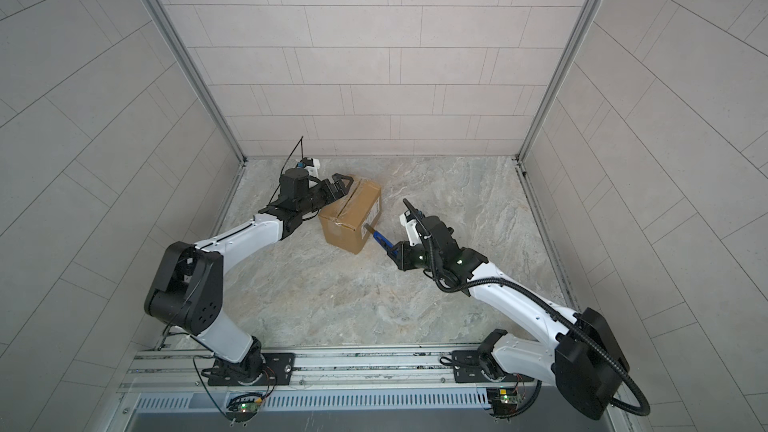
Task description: Unpack the express box
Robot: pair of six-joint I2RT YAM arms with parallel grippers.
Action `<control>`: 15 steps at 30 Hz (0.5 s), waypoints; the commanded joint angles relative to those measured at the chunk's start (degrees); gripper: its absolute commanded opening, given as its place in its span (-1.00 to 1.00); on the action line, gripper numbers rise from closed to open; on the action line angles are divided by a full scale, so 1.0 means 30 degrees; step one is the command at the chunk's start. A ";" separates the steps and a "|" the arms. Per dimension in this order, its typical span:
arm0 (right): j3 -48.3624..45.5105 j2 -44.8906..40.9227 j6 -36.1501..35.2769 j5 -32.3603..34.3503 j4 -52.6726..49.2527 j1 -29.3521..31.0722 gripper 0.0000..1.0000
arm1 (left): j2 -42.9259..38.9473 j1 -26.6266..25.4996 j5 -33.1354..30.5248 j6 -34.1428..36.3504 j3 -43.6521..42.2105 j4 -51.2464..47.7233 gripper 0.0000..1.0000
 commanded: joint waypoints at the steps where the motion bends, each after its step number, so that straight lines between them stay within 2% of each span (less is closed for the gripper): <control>1: -0.0397 -0.1082 0.0608 0.1966 -0.1043 -0.1107 -1.00 | -0.0684 0.0062 0.0018 0.1508 0.0633 -0.1662 1.00; 4: 0.0648 -0.0311 -0.0890 0.1801 -0.1553 -0.2656 -1.00 | -0.1771 0.0480 -0.0711 0.1905 0.0375 -0.2599 1.00; 7: 0.2556 0.1780 -0.2603 0.1455 -0.1417 -0.3894 -1.00 | -0.3645 0.0615 -0.1647 0.2203 -0.0565 -0.3192 1.00; 15: 0.8213 0.8336 -0.5227 -0.0733 -0.0994 -0.6060 -1.00 | -1.0380 0.0457 -0.2934 0.0646 -0.6390 -0.3610 1.00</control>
